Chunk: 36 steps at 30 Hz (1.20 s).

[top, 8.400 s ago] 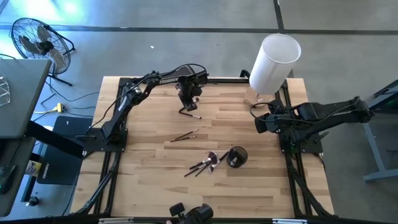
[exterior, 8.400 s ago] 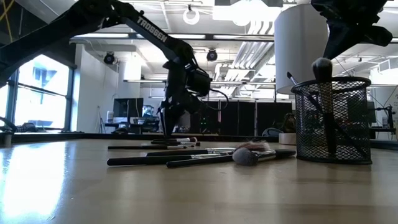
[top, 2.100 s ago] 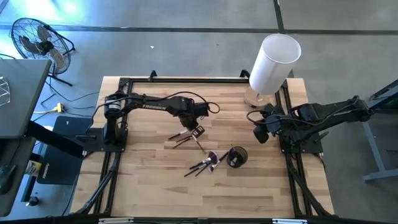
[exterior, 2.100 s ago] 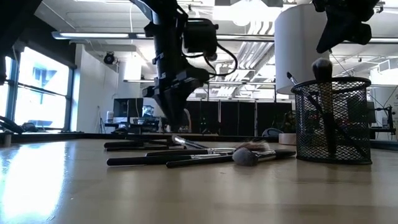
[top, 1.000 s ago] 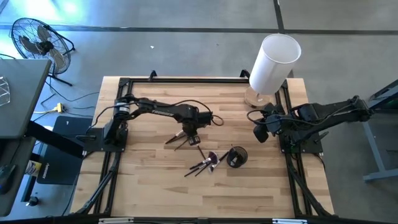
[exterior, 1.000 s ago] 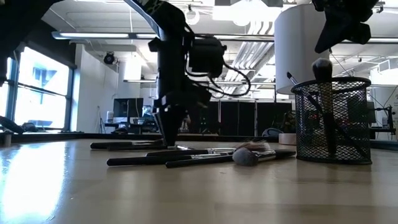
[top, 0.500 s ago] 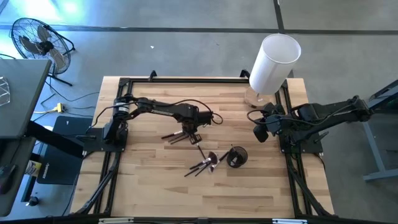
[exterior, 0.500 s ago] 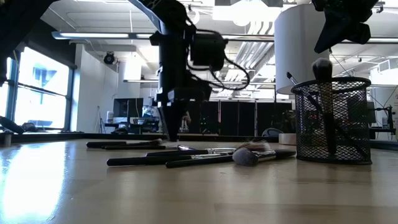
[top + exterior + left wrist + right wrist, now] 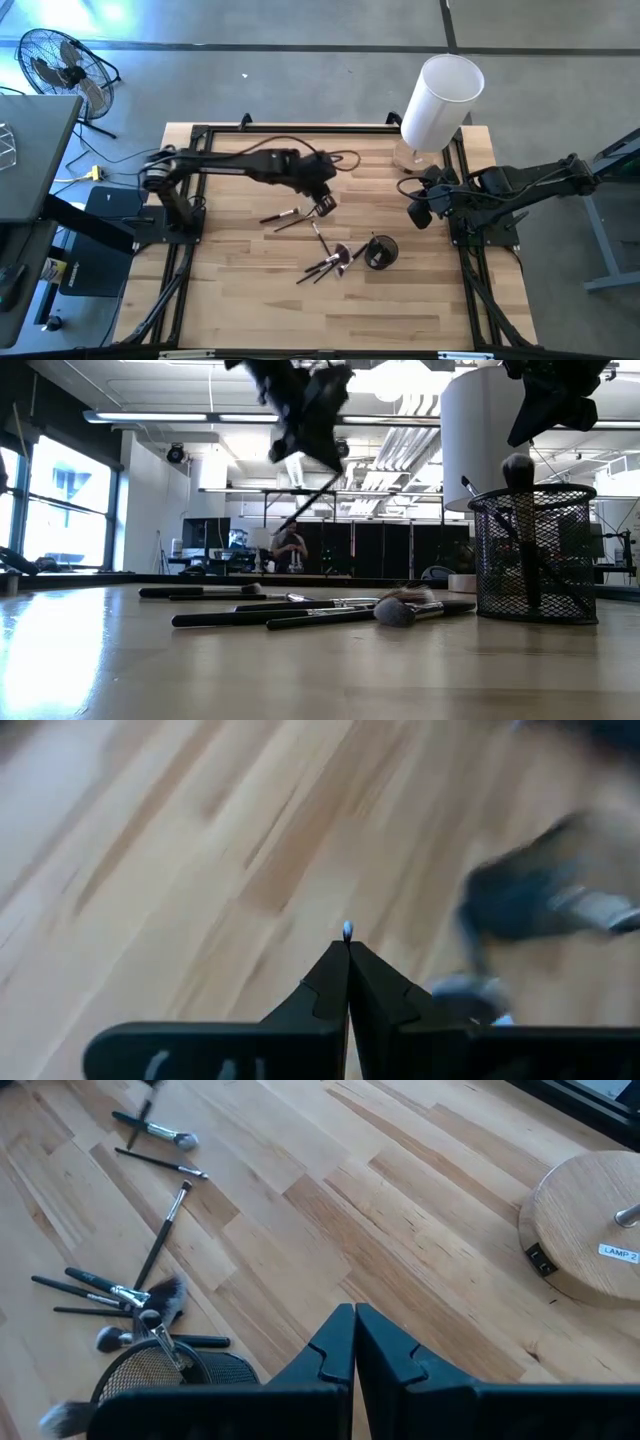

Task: Put items in baskets/containers
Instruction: Put the eyeshadow brush into the mesh organizer

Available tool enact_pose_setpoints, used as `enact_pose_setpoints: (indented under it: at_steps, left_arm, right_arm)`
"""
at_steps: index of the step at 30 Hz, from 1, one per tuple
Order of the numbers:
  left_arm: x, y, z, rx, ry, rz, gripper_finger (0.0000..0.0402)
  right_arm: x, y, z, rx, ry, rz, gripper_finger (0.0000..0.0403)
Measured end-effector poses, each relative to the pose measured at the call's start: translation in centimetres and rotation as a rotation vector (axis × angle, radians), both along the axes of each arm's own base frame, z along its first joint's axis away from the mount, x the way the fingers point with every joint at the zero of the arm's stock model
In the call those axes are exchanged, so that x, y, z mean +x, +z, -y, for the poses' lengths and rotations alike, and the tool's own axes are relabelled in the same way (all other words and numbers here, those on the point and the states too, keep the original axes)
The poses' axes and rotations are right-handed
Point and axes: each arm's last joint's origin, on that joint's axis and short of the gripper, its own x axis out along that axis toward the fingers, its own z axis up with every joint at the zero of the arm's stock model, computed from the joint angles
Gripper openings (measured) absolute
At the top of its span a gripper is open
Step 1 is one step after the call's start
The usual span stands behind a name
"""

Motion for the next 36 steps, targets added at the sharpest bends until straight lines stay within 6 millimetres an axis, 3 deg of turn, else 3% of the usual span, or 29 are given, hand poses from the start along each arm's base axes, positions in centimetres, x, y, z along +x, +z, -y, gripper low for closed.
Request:
enact_pose_setpoints:
  at_steps: [3,6,12,16,19,25,28,32,36]
  left_arm:
    - [-0.2,2.5,1.0,0.011,-0.038,0.173,0.0]
    - [0.9,4.9,2.9,0.044,-0.14,0.423,0.0]
    - [2.6,6.8,7.7,0.126,-0.333,0.75,0.0]
    - [4.3,4.3,9.4,0.15,-0.358,0.755,0.0]
    - [6.5,3.1,9.3,0.201,-0.333,0.885,0.0]
    - [8.6,-0.7,9.9,0.203,-0.325,0.854,0.0]
    - [8.8,-3.1,9.9,0.19,-0.33,0.749,0.0]
    - [9.3,-3.4,9.8,0.19,-0.289,0.764,0.0]
    - [9.4,-5.3,9.8,0.142,-0.28,0.657,0.0002]
  right_arm:
    - [0.0,0.0,0.0,-0.001,0.0,-0.002,0.0002]
    - [0.0,0.0,0.0,0.0,0.0,-0.003,0.0001]
    - [-0.1,0.0,0.0,0.0,0.001,-0.006,0.0002]
    - [-0.1,0.0,0.0,-0.002,0.001,-0.009,0.0001]
    - [-0.1,0.0,0.0,0.002,0.003,-0.009,0.0002]
    - [0.0,0.0,-0.2,0.045,0.032,-0.012,0.0001]
    - [-0.1,-0.1,-0.3,0.064,0.051,-0.02,0.0002]
    - [-0.2,-0.1,-0.6,0.06,0.074,-0.028,0.0001]
    - [-0.2,-0.2,-0.7,0.056,0.089,-0.036,0.0002]
